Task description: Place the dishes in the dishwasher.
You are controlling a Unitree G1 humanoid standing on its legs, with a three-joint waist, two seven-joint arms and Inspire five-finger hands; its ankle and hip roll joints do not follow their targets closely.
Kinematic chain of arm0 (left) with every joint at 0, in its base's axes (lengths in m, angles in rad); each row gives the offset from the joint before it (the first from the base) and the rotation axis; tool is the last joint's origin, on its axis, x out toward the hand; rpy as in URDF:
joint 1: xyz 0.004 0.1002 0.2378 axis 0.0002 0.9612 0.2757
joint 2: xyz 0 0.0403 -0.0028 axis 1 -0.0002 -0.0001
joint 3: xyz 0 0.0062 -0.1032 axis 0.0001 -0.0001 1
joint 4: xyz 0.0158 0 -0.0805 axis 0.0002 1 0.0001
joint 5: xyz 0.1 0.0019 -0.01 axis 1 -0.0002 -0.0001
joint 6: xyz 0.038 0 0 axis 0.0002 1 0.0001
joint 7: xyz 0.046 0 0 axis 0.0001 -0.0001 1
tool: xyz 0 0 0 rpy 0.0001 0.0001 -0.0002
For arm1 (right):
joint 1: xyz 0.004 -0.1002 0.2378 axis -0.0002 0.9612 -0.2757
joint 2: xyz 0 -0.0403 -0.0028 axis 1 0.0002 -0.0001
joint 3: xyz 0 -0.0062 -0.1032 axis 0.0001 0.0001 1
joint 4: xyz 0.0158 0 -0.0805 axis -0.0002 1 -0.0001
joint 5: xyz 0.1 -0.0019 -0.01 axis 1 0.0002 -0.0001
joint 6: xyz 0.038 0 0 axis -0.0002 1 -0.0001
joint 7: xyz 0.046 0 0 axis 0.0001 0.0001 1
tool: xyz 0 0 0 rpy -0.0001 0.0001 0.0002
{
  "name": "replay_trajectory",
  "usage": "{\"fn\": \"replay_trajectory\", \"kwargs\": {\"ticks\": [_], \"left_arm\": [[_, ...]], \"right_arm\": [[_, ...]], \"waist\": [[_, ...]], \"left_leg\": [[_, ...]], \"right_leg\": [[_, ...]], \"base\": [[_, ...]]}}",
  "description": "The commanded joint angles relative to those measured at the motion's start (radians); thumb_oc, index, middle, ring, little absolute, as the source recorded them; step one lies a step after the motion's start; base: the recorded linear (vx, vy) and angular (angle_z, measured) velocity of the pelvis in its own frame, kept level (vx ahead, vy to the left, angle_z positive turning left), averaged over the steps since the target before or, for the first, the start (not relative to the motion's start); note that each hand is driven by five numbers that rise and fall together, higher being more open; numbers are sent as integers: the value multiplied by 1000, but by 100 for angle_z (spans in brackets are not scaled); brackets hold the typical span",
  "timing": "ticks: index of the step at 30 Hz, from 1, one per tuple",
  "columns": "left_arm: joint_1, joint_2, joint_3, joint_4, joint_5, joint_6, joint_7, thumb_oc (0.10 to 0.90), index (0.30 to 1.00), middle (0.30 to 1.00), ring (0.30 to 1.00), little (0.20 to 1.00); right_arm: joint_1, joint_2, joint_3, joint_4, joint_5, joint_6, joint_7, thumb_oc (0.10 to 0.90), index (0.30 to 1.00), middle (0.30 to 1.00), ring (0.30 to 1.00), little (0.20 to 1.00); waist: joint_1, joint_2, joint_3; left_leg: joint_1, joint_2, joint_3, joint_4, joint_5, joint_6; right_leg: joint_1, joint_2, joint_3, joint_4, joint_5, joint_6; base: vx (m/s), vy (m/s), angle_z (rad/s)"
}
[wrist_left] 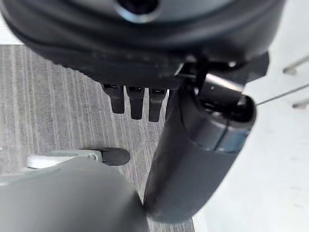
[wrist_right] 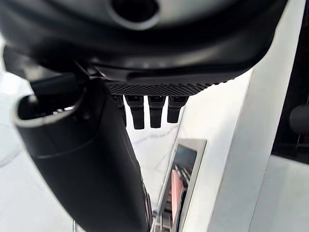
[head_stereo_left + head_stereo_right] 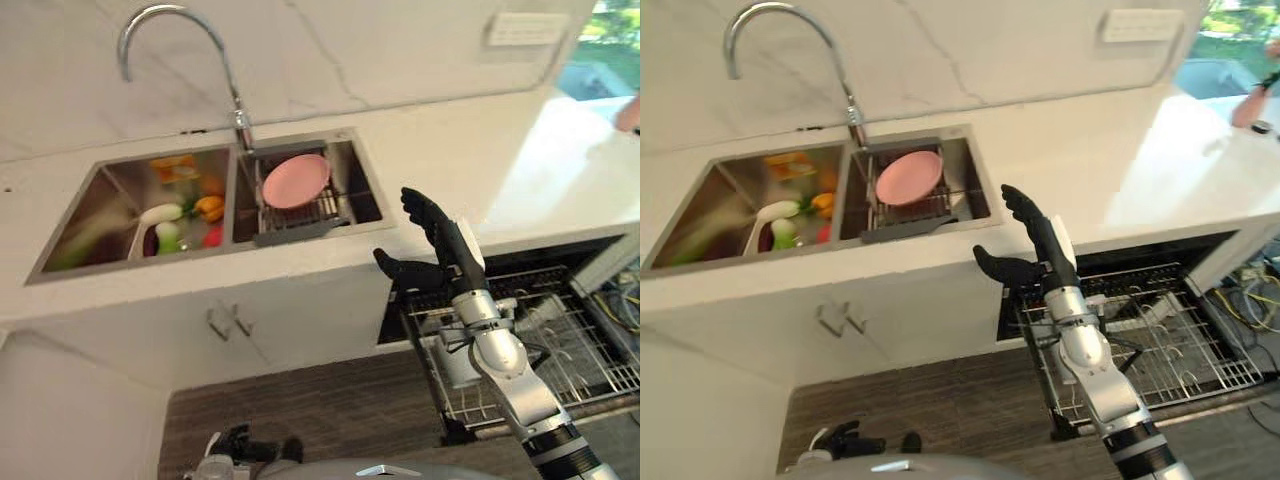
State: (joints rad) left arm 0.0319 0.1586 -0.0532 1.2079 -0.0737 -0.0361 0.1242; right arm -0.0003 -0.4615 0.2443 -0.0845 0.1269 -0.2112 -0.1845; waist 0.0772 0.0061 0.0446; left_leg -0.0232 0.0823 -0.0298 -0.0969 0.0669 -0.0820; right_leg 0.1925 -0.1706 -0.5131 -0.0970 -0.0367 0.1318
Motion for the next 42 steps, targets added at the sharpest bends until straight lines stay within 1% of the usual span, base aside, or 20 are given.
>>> {"fn": "replay_trajectory", "kwargs": {"ticks": [1, 4, 6, 7, 9, 10, 11, 13, 14, 15, 17, 19, 23, 29, 32, 37, 38, 40, 41, 42], "left_arm": [[12, 31, -27, 153, 25, 28, 13, 800, 900, 900, 900, 900], [13, 26, 17, 178, 12, 32, 30, 800, 900, 900, 900, 900], [13, 27, 21, 180, 18, 32, 34, 800, 900, 900, 900, 900], [21, 24, 29, 199, 46, 41, 47, 800, 900, 900, 900, 900], [21, 22, 12, 200, 80, 42, 45, 800, 900, 900, 900, 900], [19, 23, 3, 201, 96, 40, 41, 800, 900, 900, 900, 900], [14, 25, -8, 201, 105, 37, 43, 800, 900, 900, 900, 900], [3, 30, -32, 201, 116, 34, 38, 800, 900, 900, 900, 900], [-13, 36, -39, 199, 120, 36, 34, 800, 900, 900, 900, 900], [-30, 45, -49, 201, 134, 33, 28, 800, 900, 900, 900, 900], [-30, 45, -49, 202, 134, 33, 28, 800, 900, 900, 900, 900], [-50, 48, -51, 202, 157, 35, 49, 800, 900, 900, 900, 900], [-48, 43, -59, 194, 183, 36, 56, 800, 900, 900, 900, 900], [-26, 38, -35, 220, 189, 46, 38, 800, 900, 900, 900, 900], [-12, 41, -21, 225, 202, 46, 31, 800, 900, 900, 900, 900], [-7, 50, -27, 225, 247, 41, 15, 800, 900, 900, 900, 900], [-9, 59, -33, 225, 272, 37, 1, 800, 900, 900, 900, 900], [-9, 58, -33, 225, 272, 37, 1, 800, 900, 900, 900, 900], [-14, 66, -48, 232, 293, 39, -12, 800, 900, 900, 900, 900], [-19, 66, -56, 234, 293, 40, -17, 800, 900, 900, 900, 900]], "right_arm": [[-102, 22, -103, -92, 33, -109, -34, 800, 900, 900, 900, 900], [-62, 23, -161, -95, -5, -108, -56, 800, 900, 900, 900, 900], [-49, 21, -175, -105, -17, -103, -54, 800, 900, 900, 900, 900], [-57, 29, -179, -103, -35, -98, -56, 800, 900, 900, 900, 900], [-71, 38, -167, -101, -55, -95, -61, 800, 900, 900, 900, 900], [-70, 43, -160, -96, -67, -93, -67, 800, 900, 900, 900, 900], [-73, 45, -153, -91, -87, -91, -73, 800, 900, 900, 900, 900], [-80, 37, -136, -97, -83, -91, -70, 800, 900, 900, 900, 900], [-75, 38, -143, -91, -81, -90, -78, 800, 900, 900, 900, 900], [-68, 33, -139, -81, -110, -83, -83, 800, 900, 900, 900, 900], [-67, 33, -140, -81, -111, -84, -84, 800, 900, 900, 900, 900], [-41, 34, -139, -73, -125, -81, -89, 800, 900, 900, 900, 900], [-13, 28, -152, -87, -159, -77, -95, 800, 900, 900, 900, 900], [16, 25, -165, -100, -231, -71, -107, 800, 900, 900, 900, 900], [17, 1, -172, -110, -316, -66, -119, 800, 900, 900, 900, 900], [2, -67, -179, -122, -442, -59, -128, 800, 900, 900, 900, 900], [-41, -145, -167, -114, -547, -47, -126, 800, 900, 900, 900, 900], [-42, -146, -166, -113, -548, -47, -126, 800, 900, 900, 900, 900], [-113, -229, -123, -86, -599, -35, -111, 800, 900, 900, 900, 900], [-143, -252, -96, -72, -604, -29, -99, 800, 900, 900, 900, 900]], "waist": [[13, -45, 17], [26, -61, 9], [19, -67, 6], [2, -66, 17], [-16, -65, 44], [-22, -63, 48], [-32, -57, 51], [-53, -53, 59], [-48, -67, 62], [-51, -79, 58], [-54, -80, 59], [-59, -96, 32], [-60, -97, 10], [-63, -94, -11], [-65, -95, -21], [-68, -100, -30], [-66, -104, -34], [-66, -104, -33], [-61, -108, -38], [-59, -109, -38]], "left_leg": [[67, 69, 22, 25, -96, -45], [39, 29, -12, 47, -117, -31], [36, 10, -21, 53, -128, -14], [65, -23, -8, 58, -150, 28], [92, -46, -11, 62, -157, 55], [103, -47, -17, 57, -157, 61], [110, -41, -32, 49, -150, 64], [116, -32, -46, 46, -145, 62], [105, -52, -68, 63, -149, 57], [100, -60, -80, 66, -151, 55], [101, -60, -83, 67, -152, 54], [111, -54, -90, 48, -152, 40], [131, -47, -88, 33, -155, 38], [168, -37, -69, 23, -169, 45], [177, -26, -51, 19, -173, 46], [181, -13, -22, 10, -172, 40], [179, -9, -9, 10, -173, 35], [179, -8, -9, 10, -173, 35], [182, -7, 3, 10, -177, 30], [183, -6, 5, 10, -177, 28]], "right_leg": [[-11, -73, 45, 25, 11, 58], [7, -122, -22, 72, 25, 67], [-3, -145, -24, 117, 29, 72], [-74, -210, 46, 266, 69, 73], [-142, -244, 140, 385, 147, 75], [-169, -223, 191, 417, 121, 62], [-203, -168, 250, 436, 77, 39], [-231, -50, 330, 365, -43, 15], [-189, -40, 345, 299, -65, 30], [-173, -35, 346, 275, -74, 24], [-169, -34, 343, 273, -75, 23], [-117, -30, 319, 215, -69, 26], [-92, -32, 304, 200, -70, 29], [-74, -28, 326, 177, -64, 28], [-73, -21, 343, 151, -56, 27], [-76, -6, 371, 102, -38, 26], [-76, -3, 379, 81, -31, 29], [-76, -2, 379, 81, -30, 29], [-70, 1, 384, 59, -21, 29], [-67, 3, 381, 54, -18, 28]], "base": [[-16, 116, 26], [32, 253, 42], [47, 254, 78], [68, 353, 83], [54, 325, 27], [44, 150, -14], [67, 78, 7], [72, 6, 42], [37, -70, 40], [4, -67, 24], [17, -54, 65], [95, -152, 97], [71, -59, 26], [49, -25, -11], [34, -38, -29], [10, -35, -29], [8, -52, -25], [18, -39, -16], [40, -52, -7], [48, -67, -13]]}}
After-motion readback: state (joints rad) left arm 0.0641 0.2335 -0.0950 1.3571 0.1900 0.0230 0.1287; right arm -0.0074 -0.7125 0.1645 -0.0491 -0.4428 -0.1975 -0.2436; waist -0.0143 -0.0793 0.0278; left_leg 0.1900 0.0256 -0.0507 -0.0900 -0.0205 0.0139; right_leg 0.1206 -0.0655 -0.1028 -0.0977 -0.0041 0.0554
